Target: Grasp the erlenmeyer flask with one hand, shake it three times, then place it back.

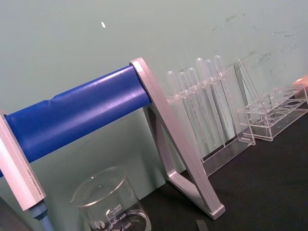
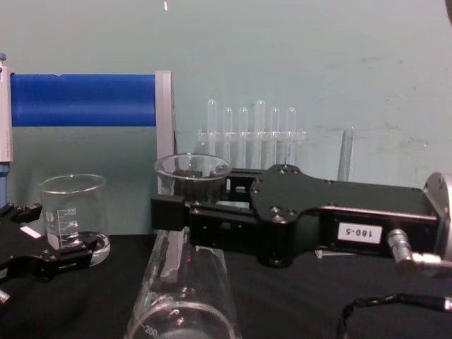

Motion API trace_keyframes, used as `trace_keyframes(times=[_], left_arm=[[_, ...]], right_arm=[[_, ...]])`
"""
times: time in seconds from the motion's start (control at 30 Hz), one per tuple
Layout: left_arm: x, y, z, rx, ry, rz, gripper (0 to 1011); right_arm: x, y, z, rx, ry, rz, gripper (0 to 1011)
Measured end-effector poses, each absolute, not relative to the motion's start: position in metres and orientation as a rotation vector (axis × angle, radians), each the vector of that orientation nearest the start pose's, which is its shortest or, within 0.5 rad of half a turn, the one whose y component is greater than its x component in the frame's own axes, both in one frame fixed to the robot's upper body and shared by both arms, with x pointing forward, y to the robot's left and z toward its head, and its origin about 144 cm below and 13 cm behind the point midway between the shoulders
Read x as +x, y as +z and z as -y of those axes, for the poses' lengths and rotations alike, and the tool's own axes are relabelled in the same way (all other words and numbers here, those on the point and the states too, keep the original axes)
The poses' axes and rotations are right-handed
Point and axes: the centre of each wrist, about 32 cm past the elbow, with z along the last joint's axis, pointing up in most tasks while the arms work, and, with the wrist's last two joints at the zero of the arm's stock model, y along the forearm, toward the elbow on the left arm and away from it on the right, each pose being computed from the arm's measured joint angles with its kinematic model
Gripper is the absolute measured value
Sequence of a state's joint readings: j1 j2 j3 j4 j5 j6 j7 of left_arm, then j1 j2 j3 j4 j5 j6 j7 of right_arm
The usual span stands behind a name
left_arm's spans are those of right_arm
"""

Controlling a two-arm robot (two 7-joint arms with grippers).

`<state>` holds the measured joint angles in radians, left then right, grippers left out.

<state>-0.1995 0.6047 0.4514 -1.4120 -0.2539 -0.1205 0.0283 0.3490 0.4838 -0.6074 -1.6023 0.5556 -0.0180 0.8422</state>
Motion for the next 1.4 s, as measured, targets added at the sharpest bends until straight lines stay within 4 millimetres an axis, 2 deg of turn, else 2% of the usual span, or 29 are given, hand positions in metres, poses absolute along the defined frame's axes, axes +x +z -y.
trace_keyframes(times=[0.3, 0.8, 1.03, 1.4], left_arm=[[0.4886, 1.1398, -0.3097, 0.304, 1.248, 0.285, 1001], [0.4886, 1.1398, -0.3097, 0.304, 1.248, 0.285, 1001], [0.4886, 1.1398, -0.3097, 0.305, 1.248, 0.285, 1001], [0.4886, 1.1398, -0.3097, 0.304, 1.248, 0.285, 1001]], right_arm=[[0.5017, 1.2108, 0.1984, 0.022, -0.286, 0.08, 449], [0.4985, 1.2111, 0.1948, 0.024, -0.857, 0.074, 449], [0.4995, 1.2108, 0.1922, 0.024, -1.016, 0.056, 449], [0.5, 1.2106, 0.1919, 0.022, -1.065, 0.039, 449]])
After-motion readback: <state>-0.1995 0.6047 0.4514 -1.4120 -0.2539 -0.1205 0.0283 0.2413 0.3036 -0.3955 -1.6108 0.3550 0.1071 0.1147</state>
